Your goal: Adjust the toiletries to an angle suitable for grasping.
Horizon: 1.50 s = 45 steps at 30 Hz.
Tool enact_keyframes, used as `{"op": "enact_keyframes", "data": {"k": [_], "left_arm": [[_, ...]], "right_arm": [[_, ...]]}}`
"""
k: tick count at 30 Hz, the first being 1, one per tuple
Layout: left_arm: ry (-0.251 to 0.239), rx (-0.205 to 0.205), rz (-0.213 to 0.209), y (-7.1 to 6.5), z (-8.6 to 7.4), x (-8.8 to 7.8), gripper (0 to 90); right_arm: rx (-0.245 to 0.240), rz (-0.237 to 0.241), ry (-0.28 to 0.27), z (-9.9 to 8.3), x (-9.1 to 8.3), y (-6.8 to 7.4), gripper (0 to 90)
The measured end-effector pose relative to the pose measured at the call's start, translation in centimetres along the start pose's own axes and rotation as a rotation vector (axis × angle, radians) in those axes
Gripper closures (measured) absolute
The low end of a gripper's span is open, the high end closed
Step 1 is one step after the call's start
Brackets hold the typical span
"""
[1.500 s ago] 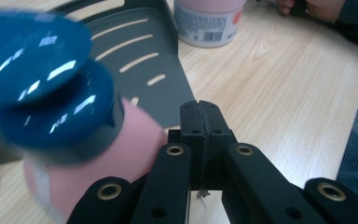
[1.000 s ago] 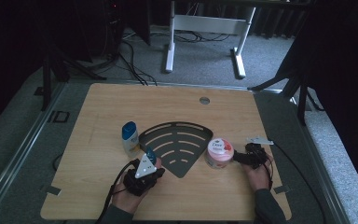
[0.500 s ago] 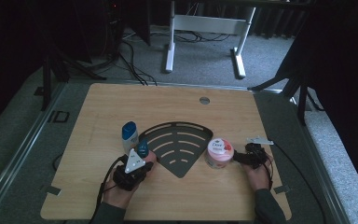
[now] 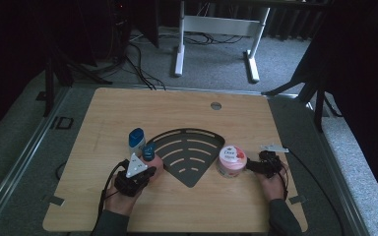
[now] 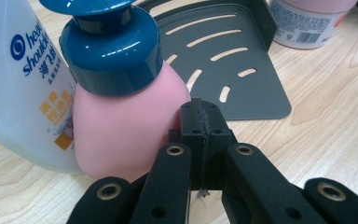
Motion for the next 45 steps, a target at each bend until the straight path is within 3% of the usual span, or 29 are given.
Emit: {"op": "enact_keyframes", "data": {"k": [6, 7, 8, 13, 19, 20, 23, 26, 28, 31, 32, 38, 42, 45], "left_arm": [[0.009, 0.007, 0.002, 0.0, -0.2, 0.1, 90.0], [0.015, 0.042, -0.033, -0.3, -0.6, 0.1, 90.0], [0.044, 0.061, -0.034, -0.5, -1.4, 0.2, 89.6], [0.08, 0.055, -0.059, 0.3, -3.2, 0.4, 85.9], [0.078, 0.026, -0.091, 1.9, -4.4, 0.2, 83.0], [0.08, 0.024, -0.106, 2.3, -4.6, 0.2, 82.4], [0.081, 0.022, -0.112, 2.4, -4.9, 0.3, 81.6], [0.083, 0.021, -0.118, 2.3, -4.9, 0.4, 81.6], [0.088, 0.033, -0.121, 2.1, -5.0, 0.6, 81.3], [0.09, 0.038, -0.121, 2.1, -5.0, 0.7, 81.2], [0.094, 0.039, -0.122, 2.1, -5.0, 0.7, 80.8], [0.094, 0.029, -0.117, 2.3, -5.2, 0.8, 80.6], [0.099, 0.025, -0.115, 2.4, -5.3, 1.0, 80.6], [0.099, 0.025, -0.115, 2.4, -5.4, 1.0, 80.6]], "right_arm": [[0.0, 0.0, 0.0, 0.0, 0.0, 0.0, 20.1], [0.0, 0.0, 0.0, 0.0, 0.0, 0.0, 20.2], [-0.003, 0.004, 0.001, 0.0, 0.0, 0.0, 20.2], [-0.014, 0.013, 0.014, 0.1, 0.0, -0.1, 20.9], [-0.03, 0.028, 0.041, 0.4, 0.0, -0.2, 24.1], [-0.058, 0.049, 0.057, 0.5, -0.2, 0.0, 31.4], [-0.08, 0.073, 0.076, 0.7, -0.3, 0.0, 41.0], [-0.094, 0.084, 0.098, 0.9, -0.4, -0.1, 44.7], [-0.108, 0.109, 0.147, 1.2, -0.7, -0.2, 51.1], [-0.118, 0.11, 0.157, 1.3, -0.8, -0.2, 52.8], [-0.149, 0.112, 0.176, 1.7, -1.1, -0.2, 56.9], [-0.207, 0.126, 0.199, 2.7, -2.0, 0.1, 70.4], [-0.269, 0.131, 0.211, 3.6, -2.5, 0.7, 84.4], [-0.318, 0.143, 0.221, 4.3, -2.7, 1.4, 89.8]]}}
Point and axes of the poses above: each handheld gripper's, and its own axes: x roughly forward along the jaws, z roughly out of its top, y roughly to its left, the point moved 5 cm from there along x, roughly forward along the jaws, and after that the axes turned 2 degrees about y, right-handed, at the moved point
